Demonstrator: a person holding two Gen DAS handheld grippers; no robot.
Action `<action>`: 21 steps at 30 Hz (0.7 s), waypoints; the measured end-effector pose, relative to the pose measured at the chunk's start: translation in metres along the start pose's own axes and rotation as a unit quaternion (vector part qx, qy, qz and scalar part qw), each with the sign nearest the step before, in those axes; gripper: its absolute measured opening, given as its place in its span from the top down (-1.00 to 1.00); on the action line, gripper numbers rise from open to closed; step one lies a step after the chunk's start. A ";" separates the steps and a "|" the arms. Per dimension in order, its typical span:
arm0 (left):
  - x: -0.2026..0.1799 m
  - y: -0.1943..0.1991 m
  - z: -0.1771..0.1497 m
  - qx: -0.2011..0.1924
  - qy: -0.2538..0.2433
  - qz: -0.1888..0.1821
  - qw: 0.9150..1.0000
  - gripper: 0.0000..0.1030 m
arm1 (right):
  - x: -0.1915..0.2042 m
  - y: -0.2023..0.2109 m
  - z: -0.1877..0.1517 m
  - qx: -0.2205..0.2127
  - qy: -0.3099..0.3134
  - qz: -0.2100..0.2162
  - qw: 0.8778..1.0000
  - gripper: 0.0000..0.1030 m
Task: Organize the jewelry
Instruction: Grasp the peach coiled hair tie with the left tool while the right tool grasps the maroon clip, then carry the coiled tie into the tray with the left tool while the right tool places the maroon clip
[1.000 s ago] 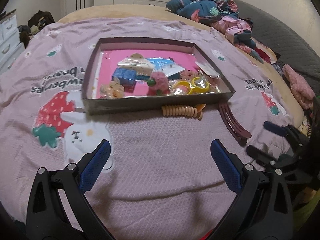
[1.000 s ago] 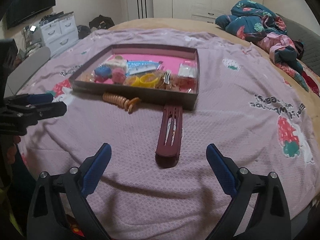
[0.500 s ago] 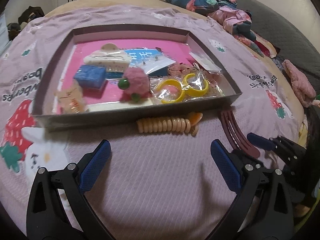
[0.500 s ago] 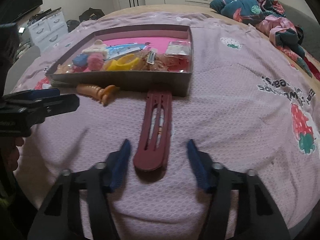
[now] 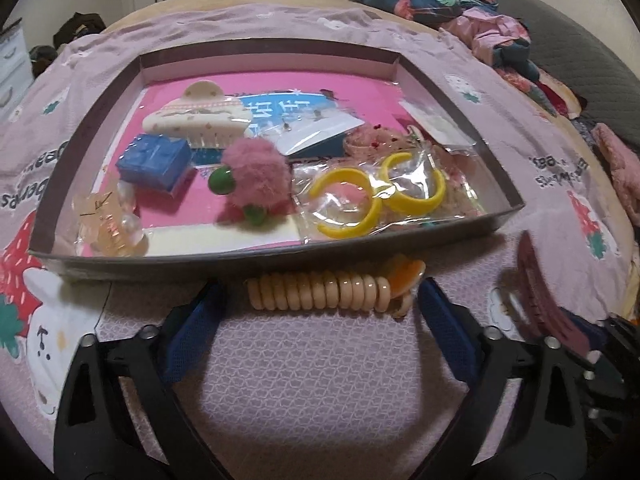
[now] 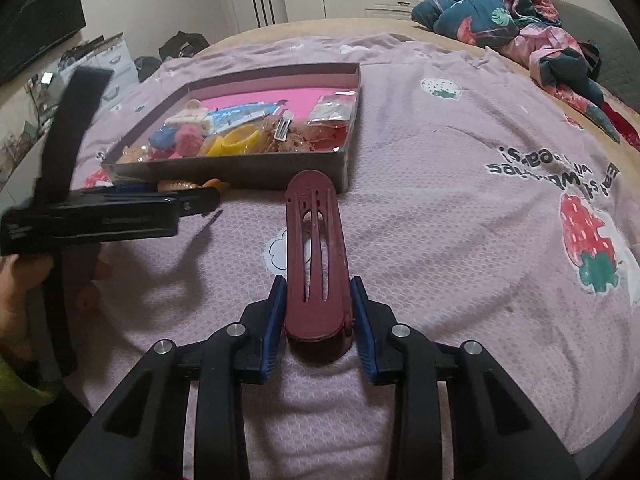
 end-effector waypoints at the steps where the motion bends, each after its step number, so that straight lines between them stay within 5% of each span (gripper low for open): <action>1: 0.001 0.001 0.000 -0.001 0.000 0.002 1.000 -0.43 | 0.000 0.003 0.000 -0.003 -0.001 0.002 1.000 0.40; 2: 0.004 0.002 -0.001 -0.002 0.002 0.002 1.000 -0.27 | 0.001 0.005 0.000 -0.005 -0.001 0.003 1.000 0.40; 5: 0.006 0.007 0.000 -0.001 0.003 -0.008 1.000 -0.21 | 0.006 0.012 0.001 -0.011 0.002 0.010 1.000 0.40; 21: 0.023 0.064 -0.030 -0.011 0.002 -0.040 0.999 -0.21 | 0.046 0.041 0.017 -0.039 0.047 0.042 0.997 0.40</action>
Point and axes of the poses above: each gripper's, at about its wrist camera, not at the fingertips, and y roughly against the way its jaws point, x to its left, z to its top, the point moved 5 cm from there along -y, roughly the way its jaws point, and after that the axes turned 2 degrees about -z, right-handed, at the moved point
